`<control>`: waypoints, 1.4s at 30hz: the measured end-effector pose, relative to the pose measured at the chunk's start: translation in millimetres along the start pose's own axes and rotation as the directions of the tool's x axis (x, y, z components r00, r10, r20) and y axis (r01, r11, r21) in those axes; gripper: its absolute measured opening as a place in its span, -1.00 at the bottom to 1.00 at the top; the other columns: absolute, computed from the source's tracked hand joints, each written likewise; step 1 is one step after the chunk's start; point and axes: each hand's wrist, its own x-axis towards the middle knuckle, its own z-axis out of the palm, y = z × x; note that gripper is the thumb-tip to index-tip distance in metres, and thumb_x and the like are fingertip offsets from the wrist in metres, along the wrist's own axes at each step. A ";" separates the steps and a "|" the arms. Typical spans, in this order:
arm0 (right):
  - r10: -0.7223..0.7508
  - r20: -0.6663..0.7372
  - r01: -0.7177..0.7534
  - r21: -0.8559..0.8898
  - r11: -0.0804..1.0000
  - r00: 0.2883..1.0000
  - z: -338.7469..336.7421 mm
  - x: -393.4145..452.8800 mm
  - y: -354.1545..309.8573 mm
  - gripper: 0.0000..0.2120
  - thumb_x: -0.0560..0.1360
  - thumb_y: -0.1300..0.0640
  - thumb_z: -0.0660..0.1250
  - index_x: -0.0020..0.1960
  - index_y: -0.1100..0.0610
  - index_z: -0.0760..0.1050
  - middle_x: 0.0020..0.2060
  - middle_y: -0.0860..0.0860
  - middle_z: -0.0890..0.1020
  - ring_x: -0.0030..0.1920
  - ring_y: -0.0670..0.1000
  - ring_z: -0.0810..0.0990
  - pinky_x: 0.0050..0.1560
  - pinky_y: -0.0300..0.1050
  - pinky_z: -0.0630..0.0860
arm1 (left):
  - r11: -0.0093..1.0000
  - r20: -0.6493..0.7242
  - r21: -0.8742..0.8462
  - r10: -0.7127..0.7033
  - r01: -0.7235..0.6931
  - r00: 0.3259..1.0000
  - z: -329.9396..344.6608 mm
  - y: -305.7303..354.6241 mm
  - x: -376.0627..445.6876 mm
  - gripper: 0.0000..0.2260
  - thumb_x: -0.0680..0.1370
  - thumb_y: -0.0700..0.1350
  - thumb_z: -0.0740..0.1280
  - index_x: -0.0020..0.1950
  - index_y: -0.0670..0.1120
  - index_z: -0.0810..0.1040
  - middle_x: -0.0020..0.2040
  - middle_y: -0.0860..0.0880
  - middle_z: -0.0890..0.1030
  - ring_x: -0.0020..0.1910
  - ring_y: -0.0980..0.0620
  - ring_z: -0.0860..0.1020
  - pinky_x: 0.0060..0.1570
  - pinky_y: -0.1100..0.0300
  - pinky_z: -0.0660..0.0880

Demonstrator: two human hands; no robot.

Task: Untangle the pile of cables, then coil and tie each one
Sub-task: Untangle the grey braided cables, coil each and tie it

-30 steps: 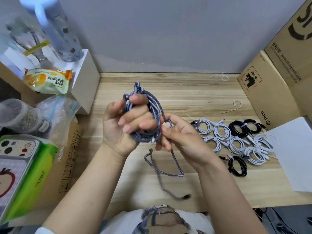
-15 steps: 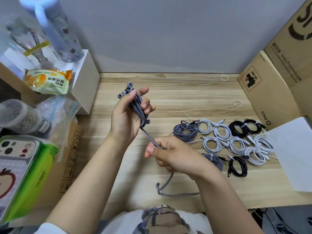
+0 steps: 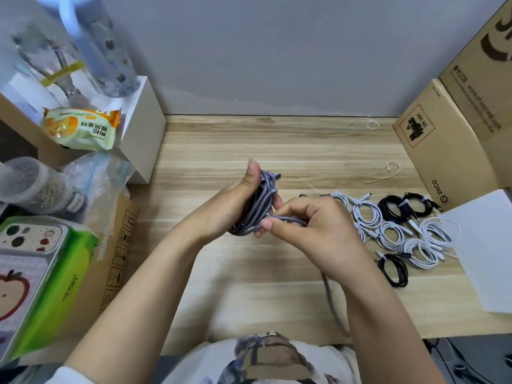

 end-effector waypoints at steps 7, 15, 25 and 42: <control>-0.040 -0.210 0.038 -0.013 0.999 0.977 -24.5 8.8 1.6 -0.74 0.13 0.15 0.62 -0.34 0.03 0.54 -0.50 -0.02 0.52 -0.43 -0.06 0.40 -0.33 -0.09 0.38 | 0.990 0.451 -0.097 -0.047 0.102 0.891 -8.8 -4.7 -12.7 -0.45 0.41 0.39 0.23 -0.24 -0.12 0.55 -0.58 -0.01 0.41 -0.60 0.05 0.35 -0.33 0.18 0.46; -0.054 -0.103 0.082 0.295 0.952 0.993 -7.0 20.4 4.9 -0.92 0.35 0.14 0.38 -0.30 0.07 0.51 -0.55 -0.19 0.48 -0.54 -0.23 0.34 -0.47 -0.46 0.23 | 0.784 0.676 -0.593 0.362 0.182 0.642 -9.8 7.1 -13.1 -0.95 0.49 -0.14 0.32 -0.14 -0.10 0.53 -0.60 0.02 0.27 -0.58 0.08 0.31 -0.26 0.24 0.44; 0.118 0.382 -0.015 -0.261 0.965 0.917 30.3 7.9 29.2 -0.82 0.59 0.15 0.21 -0.15 -0.01 0.50 -0.53 -0.18 0.48 -0.48 -0.25 0.40 -0.33 -0.34 0.31 | 0.193 -0.151 -0.949 0.420 -0.250 0.895 -30.0 35.1 -8.7 -0.89 0.48 -0.23 0.36 -0.11 -0.26 0.48 -0.49 -0.11 0.39 -0.48 -0.05 0.38 -0.13 0.13 0.40; -0.087 0.060 0.102 -0.334 0.937 0.994 -0.8 1.7 6.1 -0.86 0.35 -0.12 0.45 -0.26 -0.07 0.63 -0.48 -0.15 0.59 -0.37 -0.15 0.53 -0.22 -0.07 0.47 | 1.000 -0.044 -0.018 0.003 -0.003 0.999 -8.1 -15.2 -3.3 -0.33 0.44 0.39 0.07 -0.10 -0.21 0.57 -0.38 -0.39 0.45 -0.40 -0.02 0.47 -0.31 0.26 0.41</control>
